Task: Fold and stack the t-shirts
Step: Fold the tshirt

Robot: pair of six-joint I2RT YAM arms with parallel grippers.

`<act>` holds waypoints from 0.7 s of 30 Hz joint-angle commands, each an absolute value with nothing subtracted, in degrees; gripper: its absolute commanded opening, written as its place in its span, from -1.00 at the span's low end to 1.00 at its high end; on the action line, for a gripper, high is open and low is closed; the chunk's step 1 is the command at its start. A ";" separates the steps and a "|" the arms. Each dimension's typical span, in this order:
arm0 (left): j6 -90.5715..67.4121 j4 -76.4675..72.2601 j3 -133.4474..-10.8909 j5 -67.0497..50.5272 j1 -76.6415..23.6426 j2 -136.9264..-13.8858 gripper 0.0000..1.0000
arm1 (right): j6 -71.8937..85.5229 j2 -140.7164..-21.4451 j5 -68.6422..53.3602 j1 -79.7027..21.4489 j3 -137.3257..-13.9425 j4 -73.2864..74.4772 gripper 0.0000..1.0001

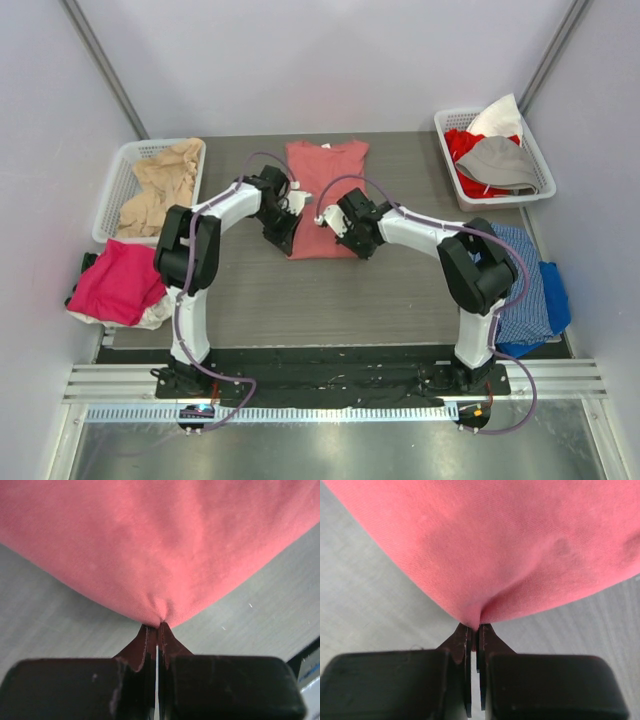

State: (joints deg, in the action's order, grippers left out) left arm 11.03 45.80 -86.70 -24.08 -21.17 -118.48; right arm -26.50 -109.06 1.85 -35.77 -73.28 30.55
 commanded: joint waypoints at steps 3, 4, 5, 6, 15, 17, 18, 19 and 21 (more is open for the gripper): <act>13.62 51.23 -82.01 -24.79 -25.05 -109.69 -1.00 | -24.96 -100.20 -1.93 -39.90 -66.82 34.80 -0.98; 13.88 51.59 -81.39 -24.87 -25.83 -109.17 -1.00 | -24.70 -99.41 -1.85 -40.69 -65.93 35.41 -0.98; 14.15 52.03 -80.26 -25.22 -26.10 -107.68 -1.00 | -24.61 -97.75 -1.85 -42.00 -65.13 35.77 -0.98; 14.15 52.29 -79.55 -25.49 -26.36 -106.88 -1.00 | -24.52 -96.95 -1.93 -42.71 -63.91 36.29 -0.98; 14.33 53.70 -68.92 -28.39 -28.56 -98.09 -1.00 | -23.03 -87.63 -3.96 -46.58 -58.63 38.67 -0.98; 14.15 52.92 -66.81 -28.39 -28.56 -96.42 -1.00 | -23.03 -86.58 -3.08 -46.58 -58.71 38.85 -0.98; 13.63 52.65 -66.27 -28.30 -28.65 -95.89 -1.00 | -23.11 -86.31 -2.03 -46.58 -58.88 38.93 -0.98; 13.45 52.47 -66.01 -28.13 -28.57 -95.02 -1.00 | -23.03 -86.05 -1.59 -46.58 -59.23 39.11 -0.98; 12.75 52.03 -66.09 -27.69 -28.65 -94.40 -1.00 | -23.20 -85.70 -0.27 -46.58 -60.29 39.11 -0.98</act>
State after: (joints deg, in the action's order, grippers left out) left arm 13.82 52.12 -66.39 -26.61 -28.49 -97.69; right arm -23.77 -87.94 -2.79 -46.76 -58.78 39.07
